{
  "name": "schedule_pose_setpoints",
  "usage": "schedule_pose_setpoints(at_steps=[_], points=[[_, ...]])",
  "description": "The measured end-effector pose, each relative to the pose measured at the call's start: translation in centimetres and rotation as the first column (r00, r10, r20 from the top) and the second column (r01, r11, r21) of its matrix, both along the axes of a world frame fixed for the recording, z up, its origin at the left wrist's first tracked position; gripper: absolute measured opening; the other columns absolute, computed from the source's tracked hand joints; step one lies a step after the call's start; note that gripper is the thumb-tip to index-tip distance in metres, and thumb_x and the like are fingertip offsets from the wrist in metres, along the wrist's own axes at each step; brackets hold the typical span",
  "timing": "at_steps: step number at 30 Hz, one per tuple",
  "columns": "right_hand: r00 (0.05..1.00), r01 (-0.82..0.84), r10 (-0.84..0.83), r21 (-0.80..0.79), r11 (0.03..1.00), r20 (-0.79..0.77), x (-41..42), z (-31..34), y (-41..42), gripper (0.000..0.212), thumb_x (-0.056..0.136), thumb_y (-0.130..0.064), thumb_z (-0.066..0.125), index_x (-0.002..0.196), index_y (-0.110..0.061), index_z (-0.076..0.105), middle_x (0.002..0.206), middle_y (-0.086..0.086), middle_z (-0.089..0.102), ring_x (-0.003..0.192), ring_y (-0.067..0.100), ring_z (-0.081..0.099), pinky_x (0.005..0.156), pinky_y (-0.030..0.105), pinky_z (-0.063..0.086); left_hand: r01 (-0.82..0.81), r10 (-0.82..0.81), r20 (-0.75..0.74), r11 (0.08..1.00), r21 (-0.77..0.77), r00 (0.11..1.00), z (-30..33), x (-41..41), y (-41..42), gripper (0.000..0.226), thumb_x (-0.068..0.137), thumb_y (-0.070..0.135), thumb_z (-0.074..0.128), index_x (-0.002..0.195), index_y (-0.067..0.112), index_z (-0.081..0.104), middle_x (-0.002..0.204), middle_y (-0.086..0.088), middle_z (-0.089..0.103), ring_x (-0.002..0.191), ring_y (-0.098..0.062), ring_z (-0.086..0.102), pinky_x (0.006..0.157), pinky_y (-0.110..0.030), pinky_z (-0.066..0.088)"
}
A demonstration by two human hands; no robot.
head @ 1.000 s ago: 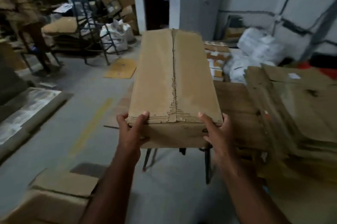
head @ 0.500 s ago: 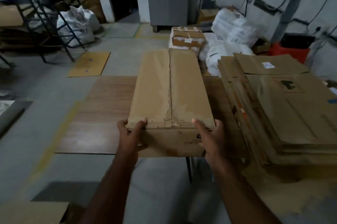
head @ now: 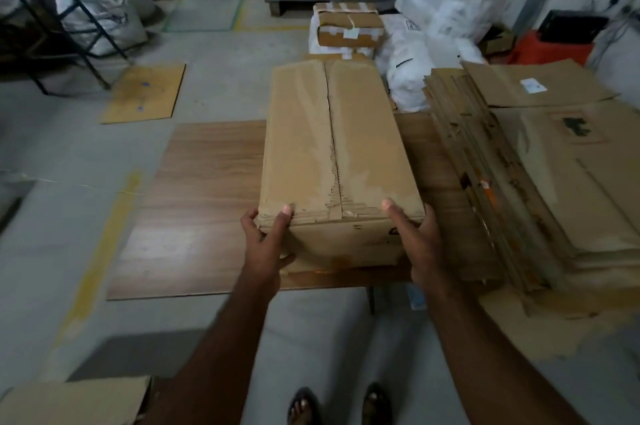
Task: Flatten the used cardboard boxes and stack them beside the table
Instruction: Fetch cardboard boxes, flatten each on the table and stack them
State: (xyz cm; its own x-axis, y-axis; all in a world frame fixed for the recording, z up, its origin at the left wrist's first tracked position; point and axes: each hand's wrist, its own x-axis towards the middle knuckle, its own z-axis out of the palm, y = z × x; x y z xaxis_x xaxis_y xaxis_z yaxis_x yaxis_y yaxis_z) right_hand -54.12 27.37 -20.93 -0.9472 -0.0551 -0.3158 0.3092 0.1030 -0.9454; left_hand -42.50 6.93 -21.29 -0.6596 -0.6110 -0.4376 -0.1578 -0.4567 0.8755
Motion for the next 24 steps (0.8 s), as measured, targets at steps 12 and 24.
schedule_pose_setpoints(at_steps=[12, 24], points=[[0.696, 0.2, 0.535, 0.845, 0.496, -0.479, 5.6, 7.4, -7.6, 0.077, 0.072, -0.062, 0.063, 0.137, -0.024, 0.046, 0.139, 0.007, 0.05, 0.128, 0.031, 0.049, 0.106, 0.053, 0.038, 0.229, -0.238, 0.066, 0.966, 0.115, 0.969, -2.9, 2.1, -2.0, 0.021, 0.101, 0.021, 0.051, 0.117, 0.028, 0.063, 0.127, -0.01, 0.067, 0.113, -0.03, 0.063, 0.081, -0.046, 0.053], [0.662, 0.195, 0.627, 0.902, 0.385, -0.411, 6.5, 3.2, -11.3, 0.08, 0.075, -0.052, 0.059, 0.147, -0.02, 0.047, 0.152, 0.009, 0.047, 0.143, 0.033, 0.038, 0.115, 0.065, 0.023, 0.394, -0.416, -0.043, 0.885, -0.248, 0.908, -2.3, 0.5, 0.2, 0.06, 0.087, -0.011, 0.069, 0.13, 0.024, 0.048, 0.117, 0.011, 0.059, 0.092, 0.009, 0.067, 0.07, -0.018, 0.057]])
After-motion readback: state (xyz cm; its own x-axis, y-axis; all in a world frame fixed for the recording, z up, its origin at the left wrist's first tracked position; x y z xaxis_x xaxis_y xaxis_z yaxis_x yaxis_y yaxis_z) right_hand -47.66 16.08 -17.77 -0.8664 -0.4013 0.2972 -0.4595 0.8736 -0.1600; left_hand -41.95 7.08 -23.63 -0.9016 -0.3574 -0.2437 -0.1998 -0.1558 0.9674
